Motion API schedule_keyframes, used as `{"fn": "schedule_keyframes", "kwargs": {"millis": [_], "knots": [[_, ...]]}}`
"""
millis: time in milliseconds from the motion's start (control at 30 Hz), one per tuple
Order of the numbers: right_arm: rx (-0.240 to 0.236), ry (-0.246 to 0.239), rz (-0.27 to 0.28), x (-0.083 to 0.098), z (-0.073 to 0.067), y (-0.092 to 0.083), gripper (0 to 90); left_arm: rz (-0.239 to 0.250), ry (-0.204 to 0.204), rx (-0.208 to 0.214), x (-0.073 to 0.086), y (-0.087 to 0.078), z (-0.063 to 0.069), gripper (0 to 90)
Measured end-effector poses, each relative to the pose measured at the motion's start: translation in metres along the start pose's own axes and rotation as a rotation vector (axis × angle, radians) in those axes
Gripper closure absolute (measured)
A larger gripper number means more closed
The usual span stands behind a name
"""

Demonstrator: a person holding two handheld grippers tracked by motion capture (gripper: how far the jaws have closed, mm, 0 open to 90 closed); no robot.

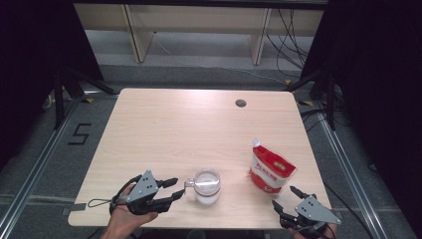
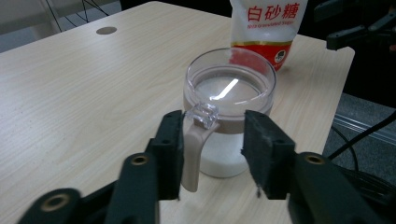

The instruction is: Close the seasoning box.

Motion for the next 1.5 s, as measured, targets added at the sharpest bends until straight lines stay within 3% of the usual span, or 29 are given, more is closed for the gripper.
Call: {"fn": "schedule_keyframes", "kwargs": {"millis": [67,167,200,300,333,367,400,433,533,600,767,800,833,867,900,967,1067,1100,1167,1200,1233,1367,1433,1500], "knots": [[0.010,-0.016,0.009,-0.001,0.002,-0.001,28.5,-0.005,-0.014,-0.004,0.004,-0.001,-0.001,45.0],[-0.001,0.009,0.009,0.000,0.001,-0.001,27.6,-0.020,-0.020,-0.024,0.010,-0.001,-0.005,37.0],[0.001,0.013,0.013,-0.001,0.001,-0.001,27.2,-0.024,-0.039,-0.026,0.012,0.000,-0.006,33.8],[-0.003,0.039,0.011,0.001,-0.001,-0.001,25.9,-0.035,-0.023,-0.031,0.018,0.000,-0.010,29.3],[-0.003,0.037,0.009,0.001,-0.001,-0.001,25.8,-0.040,-0.047,-0.029,0.021,0.001,-0.009,28.1],[-0.010,-0.001,0.008,0.000,0.002,0.000,25.6,-0.041,-0.037,-0.034,0.023,0.002,-0.011,26.8],[-0.011,-0.001,0.009,0.000,0.001,0.001,25.5,-0.047,-0.052,-0.040,0.025,0.002,-0.011,25.5],[-0.012,-0.002,0.012,0.000,0.001,0.001,25.3,-0.053,-0.035,-0.039,0.027,0.003,-0.014,22.6],[-0.022,0.013,0.006,0.000,-0.001,0.001,24.8,-0.055,-0.051,-0.037,0.031,0.003,-0.014,15.7],[-0.022,0.009,0.006,0.000,0.000,0.001,24.3,-0.064,-0.065,-0.024,0.033,0.001,-0.010,15.7],[-0.025,0.012,0.024,0.000,0.001,0.000,23.2,-0.079,-0.054,-0.019,0.040,0.001,-0.008,15.5],[-0.047,0.044,0.023,0.000,-0.002,0.000,22.5,-0.088,-0.031,-0.020,0.042,0.001,-0.009,15.5],[-0.049,0.034,0.046,-0.001,0.000,0.000,22.0,-0.090,-0.022,-0.020,0.044,0.002,-0.009,15.5],[-0.063,0.059,0.054,-0.001,-0.001,0.000,21.3,-0.110,-0.039,-0.027,0.047,0.002,-0.007,15.5],[-0.076,0.095,0.044,0.001,-0.003,-0.001,20.4,-0.117,-0.016,-0.027,0.049,0.002,-0.007,15.5],[-0.083,0.086,0.046,0.002,-0.002,0.000,19.0,-0.133,-0.033,-0.029,0.052,0.001,-0.003,15.6],[-0.092,0.090,0.046,0.003,-0.001,-0.001,18.4,-0.137,-0.020,-0.029,0.053,0.000,-0.002,15.5],[-0.095,0.097,0.052,0.004,0.000,-0.001,18.5,-0.127,-0.041,-0.026,0.053,0.000,0.001,15.5],[-0.107,0.125,0.053,0.005,-0.001,-0.001,18.2,-0.141,-0.008,-0.031,0.055,-0.001,0.000,15.6],[-0.087,0.091,0.054,0.005,0.003,-0.001,18.1,-0.142,-0.016,-0.033,0.056,0.000,0.001,15.6],[-0.098,0.128,0.045,0.007,0.001,-0.001,18.2,-0.136,-0.026,-0.024,0.056,0.000,0.002,15.6],[-0.084,0.122,0.037,0.008,0.003,-0.001,18.3,-0.147,-0.031,-0.035,0.058,0.000,0.000,15.6],[-0.100,0.148,0.032,0.009,0.001,0.000,18.5,-0.156,-0.028,-0.043,0.059,-0.001,0.000,15.6],[-0.088,0.160,0.024,0.010,0.001,0.000,18.4,-0.153,-0.037,-0.046,0.059,-0.001,0.001,15.6]]}}
Point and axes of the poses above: each handheld gripper's, and its own axes: y roughly forward along the jaws, x roughly out of its underside, z roughly to its right, the point moved 6 cm from there along y, roughly forward along the jaws, and after that the axes turned 14 degrees about -x, right-handed, at the moved point
